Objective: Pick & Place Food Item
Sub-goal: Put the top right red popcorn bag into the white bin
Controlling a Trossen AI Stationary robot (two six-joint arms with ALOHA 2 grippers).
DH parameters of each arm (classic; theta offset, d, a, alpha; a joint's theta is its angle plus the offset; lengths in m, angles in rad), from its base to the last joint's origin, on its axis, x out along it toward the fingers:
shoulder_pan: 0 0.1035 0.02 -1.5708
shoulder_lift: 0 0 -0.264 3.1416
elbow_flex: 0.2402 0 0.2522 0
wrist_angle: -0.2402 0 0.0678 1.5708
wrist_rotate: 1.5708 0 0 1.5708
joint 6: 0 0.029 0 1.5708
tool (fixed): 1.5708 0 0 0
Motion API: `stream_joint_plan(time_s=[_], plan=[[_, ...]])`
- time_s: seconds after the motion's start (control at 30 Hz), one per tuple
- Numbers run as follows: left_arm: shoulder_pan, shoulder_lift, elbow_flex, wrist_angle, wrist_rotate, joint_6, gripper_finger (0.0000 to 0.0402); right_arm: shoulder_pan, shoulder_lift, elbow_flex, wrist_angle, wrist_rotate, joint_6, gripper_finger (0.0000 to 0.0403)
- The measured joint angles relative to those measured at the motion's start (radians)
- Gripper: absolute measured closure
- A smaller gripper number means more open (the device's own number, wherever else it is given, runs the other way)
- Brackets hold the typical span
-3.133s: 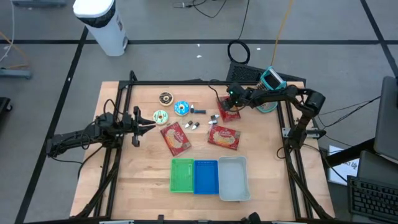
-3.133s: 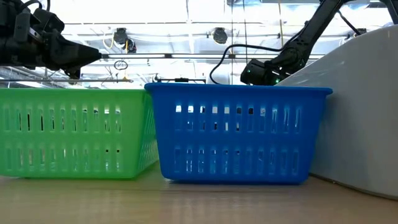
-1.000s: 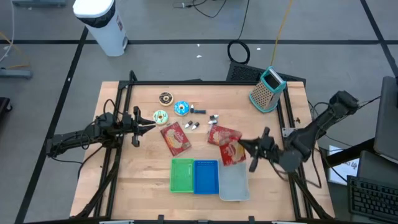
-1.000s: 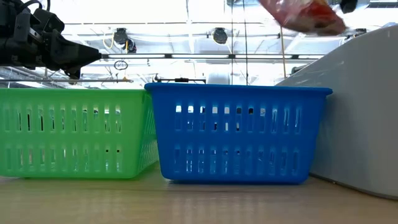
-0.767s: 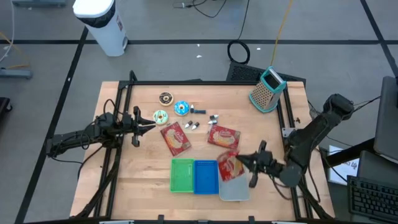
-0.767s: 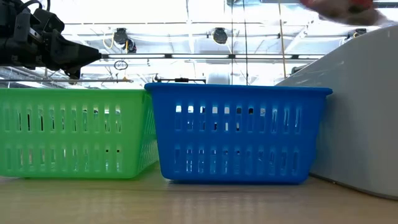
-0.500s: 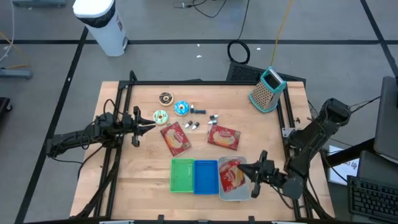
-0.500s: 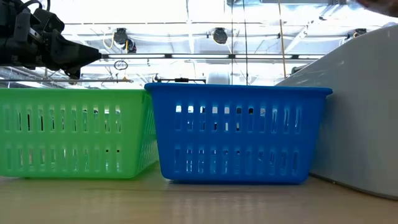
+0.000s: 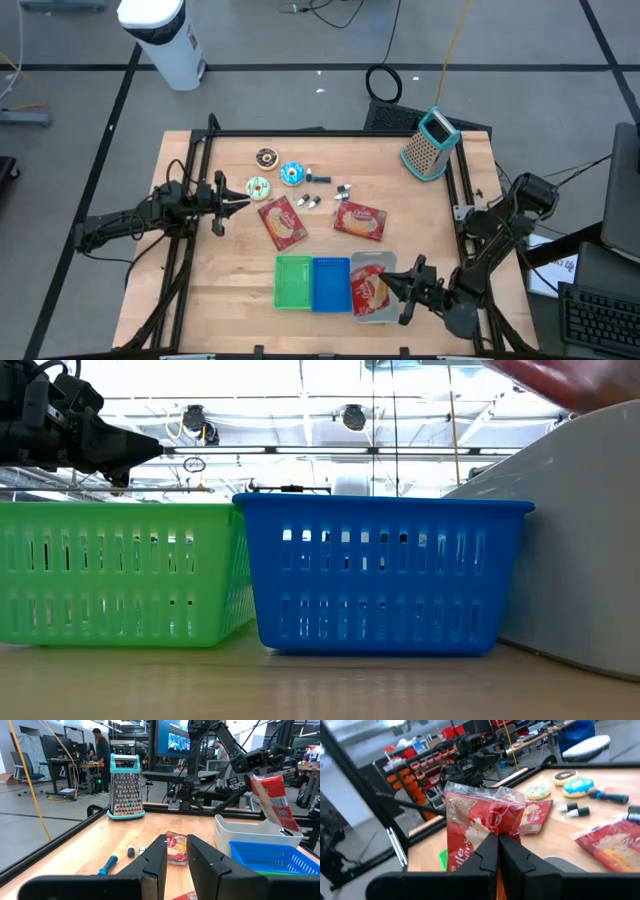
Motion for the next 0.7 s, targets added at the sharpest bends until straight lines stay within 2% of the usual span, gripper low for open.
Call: stream_joint_plan(time_s=[0.13, 0.37, 0.7], plan=[[0.0, 0.0, 0.0, 0.0, 0.0, 0.0, 0.0327, 0.016, -0.001, 0.0, -0.001, 0.04, -0.047, 0.0403], [0.0, 0.0, 0.0, 0.0, 0.0, 0.0, 0.0327, 0.044, -0.001, 0.0, -0.003, 0.105, -0.023, 0.0403], [0.0, 0.0, 0.0, 0.0, 0.0, 0.0, 0.0327, 0.048, 0.013, 0.0, -0.041, 0.102, -0.02, 0.0403]])
